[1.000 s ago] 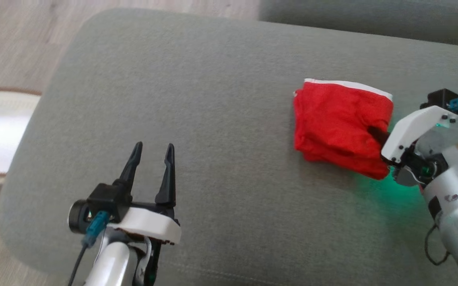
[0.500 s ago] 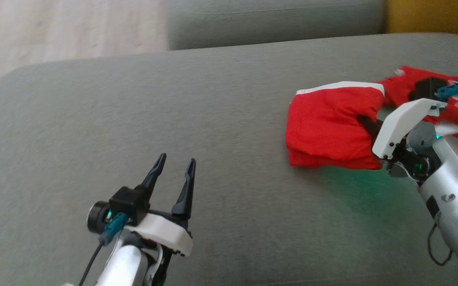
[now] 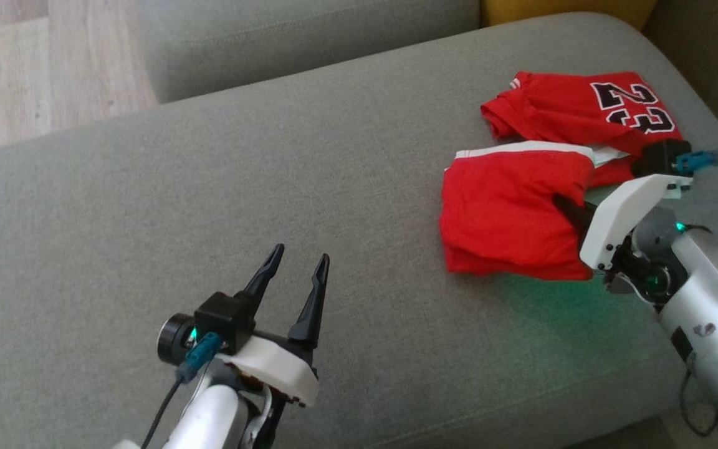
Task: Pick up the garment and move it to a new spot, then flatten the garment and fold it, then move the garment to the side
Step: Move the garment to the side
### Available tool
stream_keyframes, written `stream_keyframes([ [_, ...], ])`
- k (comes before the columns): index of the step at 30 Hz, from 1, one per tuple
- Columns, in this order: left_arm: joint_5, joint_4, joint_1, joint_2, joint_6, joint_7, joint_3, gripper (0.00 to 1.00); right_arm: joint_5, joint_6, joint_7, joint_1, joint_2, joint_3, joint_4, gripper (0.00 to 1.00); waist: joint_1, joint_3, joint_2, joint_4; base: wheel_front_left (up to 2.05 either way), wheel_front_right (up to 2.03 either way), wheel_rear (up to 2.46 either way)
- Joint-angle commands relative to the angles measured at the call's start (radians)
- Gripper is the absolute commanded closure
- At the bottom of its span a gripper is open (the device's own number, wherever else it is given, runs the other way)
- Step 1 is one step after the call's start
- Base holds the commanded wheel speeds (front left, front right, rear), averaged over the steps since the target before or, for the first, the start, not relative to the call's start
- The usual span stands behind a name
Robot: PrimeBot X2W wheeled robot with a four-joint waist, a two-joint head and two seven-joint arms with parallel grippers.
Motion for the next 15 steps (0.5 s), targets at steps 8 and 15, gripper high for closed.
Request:
stream_keyframes([
  [8,0.004,-0.015,-0.08,0.004,0.005,-0.008,0.026,0.0,0.014,0.007,-0.034,-0.086,-0.102,0.117,-0.122,1.0,0.0,0.074,0.0,0.055,0.0,0.0,0.0],
  [15,0.022,-0.005,-0.1,0.004,0.001,-0.008,0.029,0.0,0.03,0.007,-0.046,-0.197,-0.213,0.272,-0.253,1.0,0.0,0.123,0.0,0.103,0.0,0.0,0.0],
])
